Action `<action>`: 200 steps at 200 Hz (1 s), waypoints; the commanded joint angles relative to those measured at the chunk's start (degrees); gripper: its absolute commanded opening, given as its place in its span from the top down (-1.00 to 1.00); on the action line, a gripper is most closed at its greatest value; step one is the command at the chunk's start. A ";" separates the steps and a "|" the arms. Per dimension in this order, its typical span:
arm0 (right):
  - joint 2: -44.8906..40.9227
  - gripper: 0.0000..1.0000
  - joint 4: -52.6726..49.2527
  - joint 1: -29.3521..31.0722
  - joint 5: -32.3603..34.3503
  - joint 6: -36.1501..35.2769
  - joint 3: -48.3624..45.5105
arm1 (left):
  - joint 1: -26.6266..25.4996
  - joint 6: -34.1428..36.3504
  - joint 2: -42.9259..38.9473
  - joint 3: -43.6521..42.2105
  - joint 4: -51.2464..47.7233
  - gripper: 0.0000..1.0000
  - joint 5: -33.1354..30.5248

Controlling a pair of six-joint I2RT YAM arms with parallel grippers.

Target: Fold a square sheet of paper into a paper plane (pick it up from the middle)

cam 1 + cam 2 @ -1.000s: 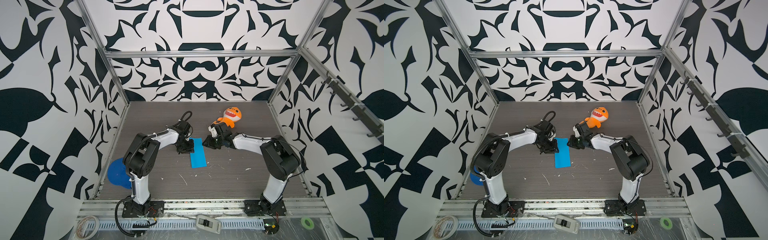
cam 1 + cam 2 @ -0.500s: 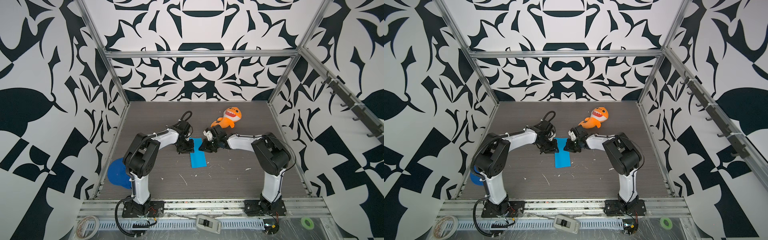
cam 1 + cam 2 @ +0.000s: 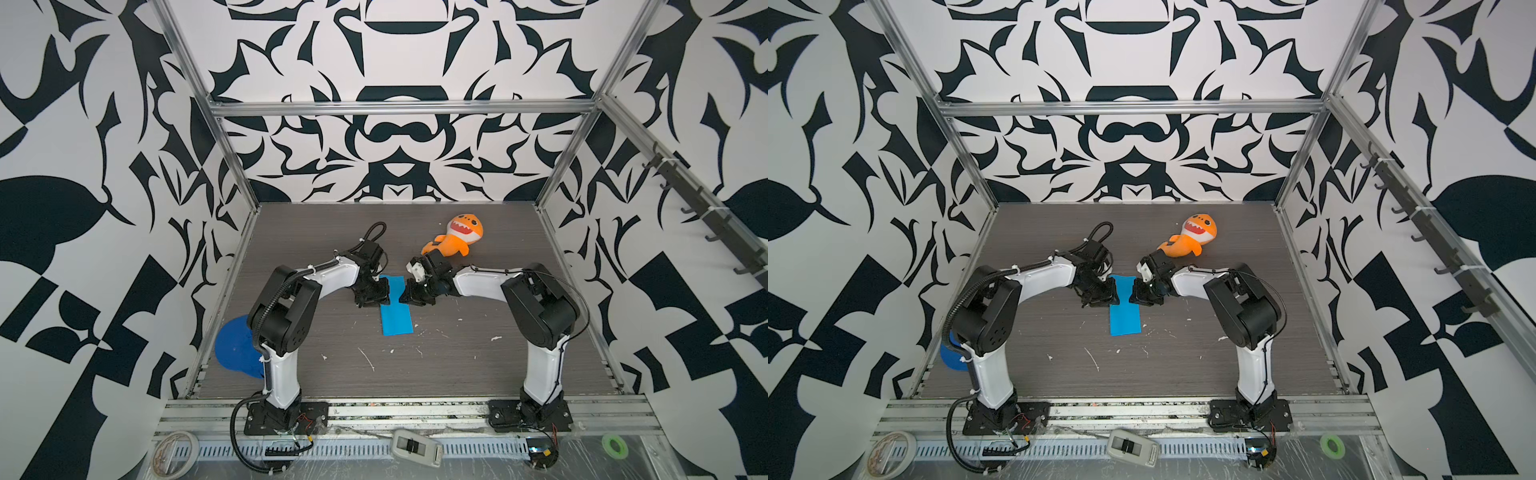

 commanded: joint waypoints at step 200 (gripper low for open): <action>5.63 0.79 -11.80 0.73 8.57 -1.79 1.42 | -0.05 -8.21 -1.94 -7.89 5.59 0.86 2.11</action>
